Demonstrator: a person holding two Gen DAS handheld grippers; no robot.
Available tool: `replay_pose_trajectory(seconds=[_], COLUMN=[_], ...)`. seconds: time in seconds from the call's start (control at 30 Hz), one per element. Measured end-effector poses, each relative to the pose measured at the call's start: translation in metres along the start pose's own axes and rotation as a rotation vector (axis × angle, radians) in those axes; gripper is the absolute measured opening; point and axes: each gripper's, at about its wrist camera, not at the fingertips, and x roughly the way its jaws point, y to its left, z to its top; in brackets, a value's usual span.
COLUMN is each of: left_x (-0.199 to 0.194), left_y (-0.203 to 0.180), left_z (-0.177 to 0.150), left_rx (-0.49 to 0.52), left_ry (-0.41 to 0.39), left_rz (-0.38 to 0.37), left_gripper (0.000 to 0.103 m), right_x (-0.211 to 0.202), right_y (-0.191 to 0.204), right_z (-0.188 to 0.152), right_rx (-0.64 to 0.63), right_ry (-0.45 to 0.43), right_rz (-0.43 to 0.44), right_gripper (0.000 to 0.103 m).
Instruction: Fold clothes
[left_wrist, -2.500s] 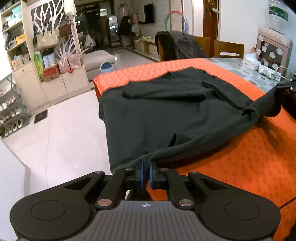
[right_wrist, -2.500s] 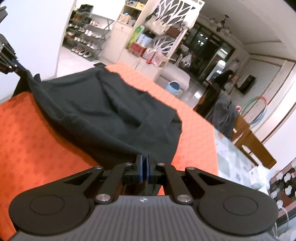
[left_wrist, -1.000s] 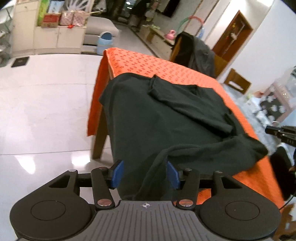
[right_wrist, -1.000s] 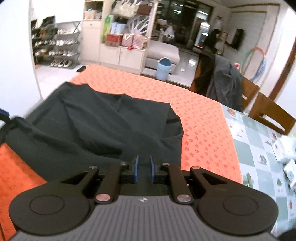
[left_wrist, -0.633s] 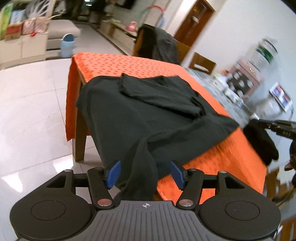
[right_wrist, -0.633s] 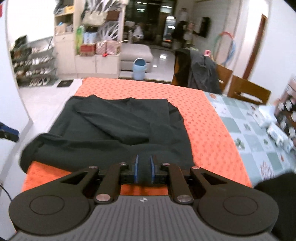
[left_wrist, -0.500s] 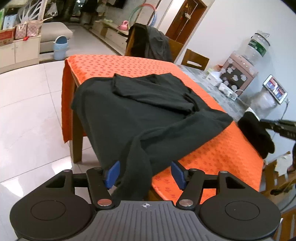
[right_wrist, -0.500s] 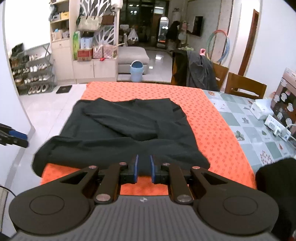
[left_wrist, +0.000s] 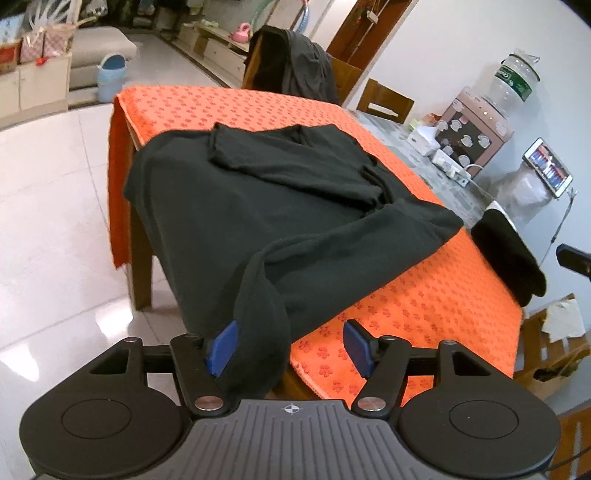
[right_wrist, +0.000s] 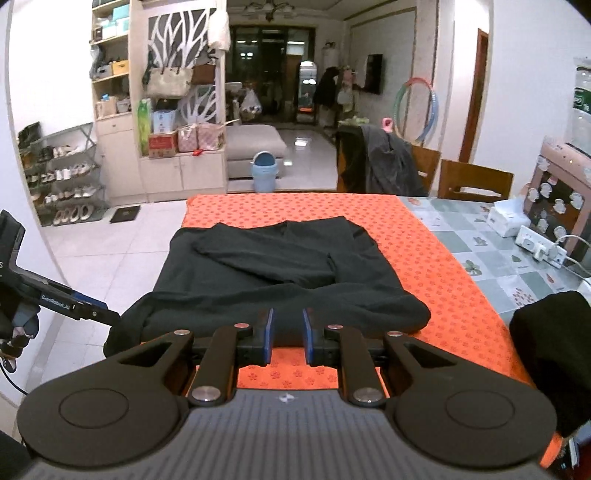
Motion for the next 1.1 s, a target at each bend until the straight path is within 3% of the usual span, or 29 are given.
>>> replay_pose_trajectory(seconds=[0.53,0.73,1.1], left_x=[0.042,0.048,0.051], left_y=[0.031,0.030,0.034], left_z=[0.033,0.031,0.013], left_rx=[0.357,0.376,0.363], left_ry=[0.239,0.240,0.249], left_rz=[-0.295,-0.314,-0.309], left_gripper=[0.067,0.067,0.066], right_x=[0.019,0.018,0.007], right_y=[0.086,0.119,0.120], right_z=[-0.018,-0.020,-0.024], right_rx=[0.315,0.361,0.359], right_ry=[-0.046,-0.047,0.001], right_rz=[-0.297,-0.374,-0.396], right_gripper=[0.024,0.025,0.027])
